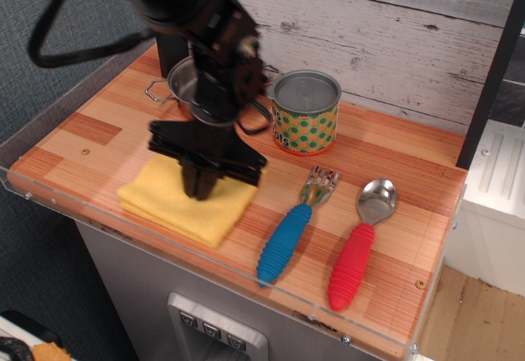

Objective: Move the yellow cloth near the blue spoon.

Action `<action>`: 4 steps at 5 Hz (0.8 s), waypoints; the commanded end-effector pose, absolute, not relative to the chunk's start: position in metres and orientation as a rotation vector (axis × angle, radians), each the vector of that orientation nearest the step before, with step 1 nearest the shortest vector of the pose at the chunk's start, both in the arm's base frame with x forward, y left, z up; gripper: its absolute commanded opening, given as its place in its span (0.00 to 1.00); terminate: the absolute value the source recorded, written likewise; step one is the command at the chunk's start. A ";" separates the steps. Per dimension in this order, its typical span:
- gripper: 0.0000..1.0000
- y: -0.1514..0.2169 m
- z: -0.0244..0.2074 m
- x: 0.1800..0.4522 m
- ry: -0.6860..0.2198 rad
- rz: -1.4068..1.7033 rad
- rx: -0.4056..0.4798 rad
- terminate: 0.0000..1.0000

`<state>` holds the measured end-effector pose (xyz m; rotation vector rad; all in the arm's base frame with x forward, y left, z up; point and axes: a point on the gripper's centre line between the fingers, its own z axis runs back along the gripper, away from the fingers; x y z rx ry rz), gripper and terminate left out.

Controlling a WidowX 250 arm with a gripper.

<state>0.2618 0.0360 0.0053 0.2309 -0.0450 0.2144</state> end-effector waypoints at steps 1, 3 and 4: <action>0.00 0.028 0.007 0.266 -0.053 0.255 0.191 0.00; 0.00 0.029 0.011 0.271 -0.057 0.254 0.197 0.00; 0.00 0.032 0.019 0.269 -0.074 0.255 0.205 0.00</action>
